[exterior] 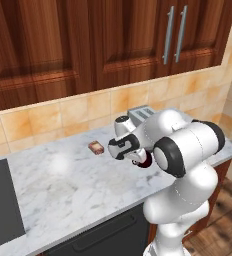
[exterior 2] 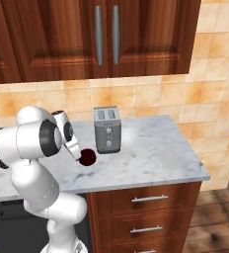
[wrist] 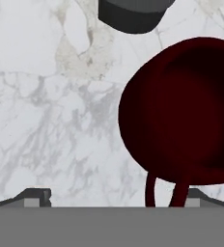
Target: Move the mug from next to the sink to the open cabinet. Then, move the bowl with the kiwi to the fridge to clear the area for faucet cleaning.
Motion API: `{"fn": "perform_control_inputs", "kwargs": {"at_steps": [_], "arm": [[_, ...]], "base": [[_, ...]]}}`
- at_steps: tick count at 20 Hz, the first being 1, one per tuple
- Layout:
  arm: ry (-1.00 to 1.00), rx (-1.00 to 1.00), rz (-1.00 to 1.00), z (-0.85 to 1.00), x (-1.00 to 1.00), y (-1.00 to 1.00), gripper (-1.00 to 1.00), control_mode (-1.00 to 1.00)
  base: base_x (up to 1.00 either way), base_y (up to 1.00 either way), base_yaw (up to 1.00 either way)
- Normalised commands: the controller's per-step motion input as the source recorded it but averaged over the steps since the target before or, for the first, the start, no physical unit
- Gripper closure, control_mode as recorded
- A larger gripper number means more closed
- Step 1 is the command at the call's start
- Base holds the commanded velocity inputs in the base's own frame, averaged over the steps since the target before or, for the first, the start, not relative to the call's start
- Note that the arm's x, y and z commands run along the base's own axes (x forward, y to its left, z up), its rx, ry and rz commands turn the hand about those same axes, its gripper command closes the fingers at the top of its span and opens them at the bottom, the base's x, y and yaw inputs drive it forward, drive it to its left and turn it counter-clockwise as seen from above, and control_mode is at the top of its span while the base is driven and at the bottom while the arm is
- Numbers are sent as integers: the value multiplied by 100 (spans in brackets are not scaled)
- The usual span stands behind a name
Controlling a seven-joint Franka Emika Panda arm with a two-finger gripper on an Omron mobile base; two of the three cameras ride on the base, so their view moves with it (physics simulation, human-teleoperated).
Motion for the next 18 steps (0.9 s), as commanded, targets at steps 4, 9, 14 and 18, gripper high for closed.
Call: {"fn": "perform_control_inputs", "kwargs": {"at_steps": [4, 9, 14, 18], "arm": [[-1, 0, -2, 0, -13, -5, -100, -100], [0, 0, -5, 0, -7, -14, -100, -100], [-2, 0, -10, 0, 10, -3, -100, -100], [0, 0, -11, 0, 11, 1, -100, -100]], "base": [[0, 0, 0], [0, 0, 0], [0, 0, 0], [0, 0, 0]]}}
